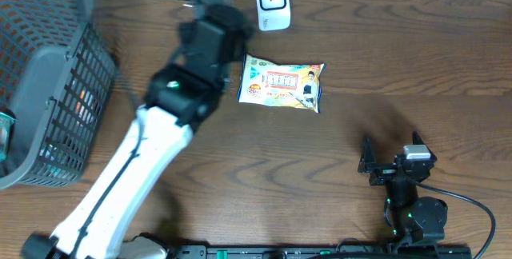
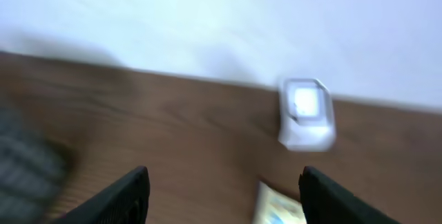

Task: Scan the item barcode
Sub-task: 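Release the orange pack on the table and move left gripper to basket, then grasp the mint-green wipes pack in the basket with the left gripper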

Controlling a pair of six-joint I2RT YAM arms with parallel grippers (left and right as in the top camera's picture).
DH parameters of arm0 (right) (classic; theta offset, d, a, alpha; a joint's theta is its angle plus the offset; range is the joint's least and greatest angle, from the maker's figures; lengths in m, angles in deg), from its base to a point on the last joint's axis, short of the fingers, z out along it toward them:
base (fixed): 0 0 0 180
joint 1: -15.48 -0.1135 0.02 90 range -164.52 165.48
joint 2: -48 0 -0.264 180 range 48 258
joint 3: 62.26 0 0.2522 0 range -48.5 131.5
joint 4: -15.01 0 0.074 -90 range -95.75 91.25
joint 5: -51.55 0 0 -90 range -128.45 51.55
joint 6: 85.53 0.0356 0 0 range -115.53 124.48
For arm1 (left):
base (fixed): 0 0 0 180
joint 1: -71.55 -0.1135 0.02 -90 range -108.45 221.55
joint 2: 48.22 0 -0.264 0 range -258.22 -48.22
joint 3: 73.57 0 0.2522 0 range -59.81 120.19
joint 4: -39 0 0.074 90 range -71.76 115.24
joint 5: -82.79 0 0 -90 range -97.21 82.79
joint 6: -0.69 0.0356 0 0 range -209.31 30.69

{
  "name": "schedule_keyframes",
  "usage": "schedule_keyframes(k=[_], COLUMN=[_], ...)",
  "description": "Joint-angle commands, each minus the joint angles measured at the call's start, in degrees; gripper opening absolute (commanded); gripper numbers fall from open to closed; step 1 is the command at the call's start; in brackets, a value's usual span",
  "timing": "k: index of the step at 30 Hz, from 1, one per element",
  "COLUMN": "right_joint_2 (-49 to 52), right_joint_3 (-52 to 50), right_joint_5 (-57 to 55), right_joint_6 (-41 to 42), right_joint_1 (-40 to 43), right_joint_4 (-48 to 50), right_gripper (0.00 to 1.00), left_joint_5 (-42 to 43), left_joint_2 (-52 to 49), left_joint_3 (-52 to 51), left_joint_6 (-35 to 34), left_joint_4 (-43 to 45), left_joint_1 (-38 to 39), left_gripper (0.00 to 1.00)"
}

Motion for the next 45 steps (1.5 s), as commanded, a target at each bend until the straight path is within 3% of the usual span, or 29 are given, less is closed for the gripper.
schedule_keyframes(k=[1, 12, 18, 21, 25, 29, 34, 45], right_joint_2=[-0.31, -0.31, -0.31, -0.31, -0.31, -0.31, -0.31, -0.31], right_joint_3=[-0.07, -0.07, -0.07, -0.07, -0.07, -0.07, -0.07, -0.07], right_joint_5=[-0.09, -0.09, -0.07, -0.09, -0.09, -0.09, -0.09, -0.09], right_joint_6=[-0.22, -0.22, -0.22, -0.22, -0.22, -0.22, -0.22, -0.22], right_joint_1=[0.20, 0.20, 0.20, 0.20, 0.20, 0.20, 0.20, 0.20], right_joint_4=[-0.26, -0.26, -0.26, -0.26, -0.26, -0.26, -0.26, -0.26], right_gripper=[0.99, 0.99, 0.99, 0.99, 0.99, 0.99, 0.99, 0.99], left_joint_5=[-7.91, -7.13, -7.13, -7.13, -7.13, -6.49, 2.01, 0.70], left_joint_2=[3.72, 5.88, 3.74, 1.07, -3.85, -8.17, -13.79, -24.26], left_joint_3=[0.44, 0.44, 0.42, 0.42, 0.42, 0.42, 0.17, -1.64], left_joint_6=[5.09, 6.45, 13.09, 19.89, 28.81, 29.62, 33.33, 47.43], left_joint_4=[0.70, 3.23, 1.42, 1.27, 0.17, -2.23, -6.45, -7.19], left_joint_1=[-5.73, -39.67, -52.59, -57.13, -61.83, -64.89, -66.71, -66.71], left_gripper=[0.69, 0.70, 0.70, 0.69, 0.69, 0.69, 0.68, 0.69])
